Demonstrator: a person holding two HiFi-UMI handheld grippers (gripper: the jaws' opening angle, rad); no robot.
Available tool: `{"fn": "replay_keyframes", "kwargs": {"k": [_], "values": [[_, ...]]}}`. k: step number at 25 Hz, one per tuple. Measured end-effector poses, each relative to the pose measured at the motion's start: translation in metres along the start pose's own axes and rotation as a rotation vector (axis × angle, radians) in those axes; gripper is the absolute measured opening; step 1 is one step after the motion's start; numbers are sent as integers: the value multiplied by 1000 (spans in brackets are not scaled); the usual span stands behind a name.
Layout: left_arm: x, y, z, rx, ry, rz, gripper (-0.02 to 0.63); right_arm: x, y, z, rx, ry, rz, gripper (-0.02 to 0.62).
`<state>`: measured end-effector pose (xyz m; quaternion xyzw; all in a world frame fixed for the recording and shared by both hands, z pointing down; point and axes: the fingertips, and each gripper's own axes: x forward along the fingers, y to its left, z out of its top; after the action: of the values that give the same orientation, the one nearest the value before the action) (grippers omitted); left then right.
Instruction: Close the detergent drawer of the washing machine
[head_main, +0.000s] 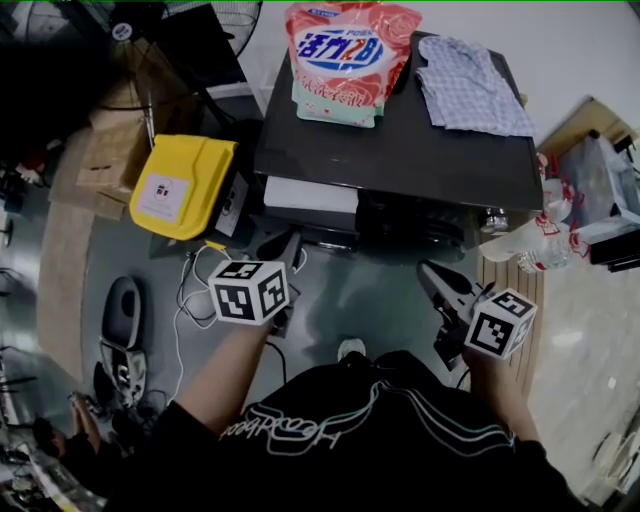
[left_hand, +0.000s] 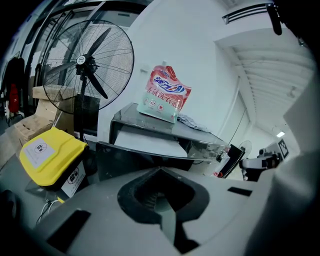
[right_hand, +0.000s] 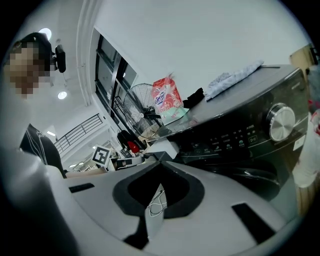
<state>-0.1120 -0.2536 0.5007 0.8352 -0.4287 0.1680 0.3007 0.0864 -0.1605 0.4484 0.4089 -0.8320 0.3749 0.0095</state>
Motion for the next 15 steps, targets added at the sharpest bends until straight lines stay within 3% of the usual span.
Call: {"fn": "replay_keyframes", "kwargs": {"k": [15], "values": [[18,7,15,8,-33,10,23,1,-1,7,-16,-8,-11,26]]}}
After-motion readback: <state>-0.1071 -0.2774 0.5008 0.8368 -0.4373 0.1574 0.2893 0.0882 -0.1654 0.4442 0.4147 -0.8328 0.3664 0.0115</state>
